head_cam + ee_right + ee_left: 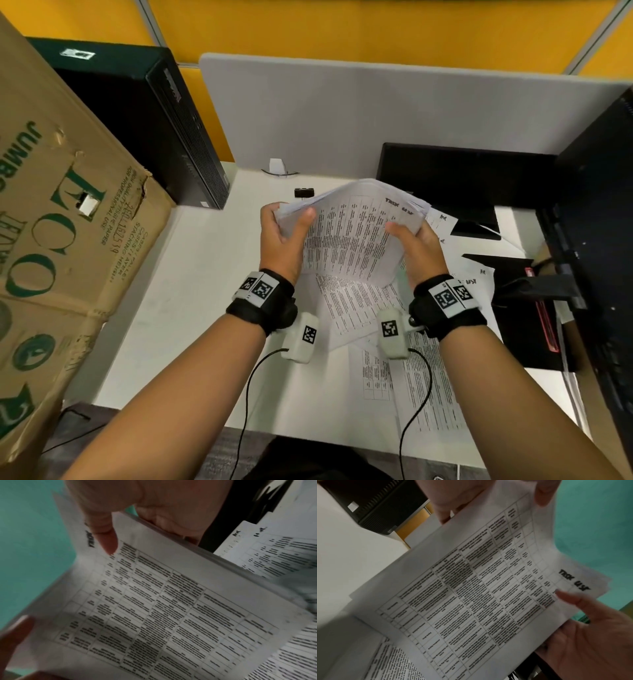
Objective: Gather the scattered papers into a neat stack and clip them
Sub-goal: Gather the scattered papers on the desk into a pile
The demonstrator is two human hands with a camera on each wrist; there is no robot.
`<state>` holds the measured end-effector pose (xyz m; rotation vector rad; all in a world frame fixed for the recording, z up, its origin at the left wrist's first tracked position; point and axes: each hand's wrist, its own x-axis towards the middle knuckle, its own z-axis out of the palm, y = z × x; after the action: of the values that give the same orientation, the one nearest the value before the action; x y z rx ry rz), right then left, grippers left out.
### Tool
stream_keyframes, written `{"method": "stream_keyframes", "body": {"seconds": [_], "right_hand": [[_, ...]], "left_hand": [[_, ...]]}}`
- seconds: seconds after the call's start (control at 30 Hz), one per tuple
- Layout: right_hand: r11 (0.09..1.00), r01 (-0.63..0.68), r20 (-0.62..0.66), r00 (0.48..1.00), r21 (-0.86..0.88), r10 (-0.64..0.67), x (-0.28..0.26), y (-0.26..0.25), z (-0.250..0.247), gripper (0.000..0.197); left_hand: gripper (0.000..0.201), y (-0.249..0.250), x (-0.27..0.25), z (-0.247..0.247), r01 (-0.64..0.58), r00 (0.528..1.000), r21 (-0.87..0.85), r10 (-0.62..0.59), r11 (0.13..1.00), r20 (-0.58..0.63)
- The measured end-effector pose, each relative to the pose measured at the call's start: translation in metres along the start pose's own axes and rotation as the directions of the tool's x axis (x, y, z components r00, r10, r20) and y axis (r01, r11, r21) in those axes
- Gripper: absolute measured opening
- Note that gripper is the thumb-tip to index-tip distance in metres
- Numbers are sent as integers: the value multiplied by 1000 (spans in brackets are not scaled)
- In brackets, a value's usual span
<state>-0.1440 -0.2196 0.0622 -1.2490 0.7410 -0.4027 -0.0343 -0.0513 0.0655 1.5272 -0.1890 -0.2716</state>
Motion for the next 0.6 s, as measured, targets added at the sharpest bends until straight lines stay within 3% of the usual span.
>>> {"method": "stream_keyframes", "body": {"seconds": [0.07, 0.17, 0.37, 0.53, 0.6], "right_hand": [[998, 62, 16, 998, -14, -62, -3, -8, 5, 32], [991, 130, -30, 991, -40, -131, -7, -19, 14, 23], [990, 111, -163, 979, -84, -123, -3, -32, 20, 33], [991, 114, -188, 974, -73, -126, -2, -36, 20, 30], [989, 102, -187, 975, -108, -120, -2, -36, 22, 47]], "left_hand": [[59, 2, -1, 3, -48, 998, 19, 49, 999, -27], [69, 8, 3, 10, -41, 997, 45, 44, 998, -70], [34, 17, 13, 11, 34, 976, 53, -22, 998, -218], [46, 21, 15, 11, -38, 984, 80, 51, 996, -173], [41, 21, 14, 12, -25, 989, 79, 36, 997, -147]]}}
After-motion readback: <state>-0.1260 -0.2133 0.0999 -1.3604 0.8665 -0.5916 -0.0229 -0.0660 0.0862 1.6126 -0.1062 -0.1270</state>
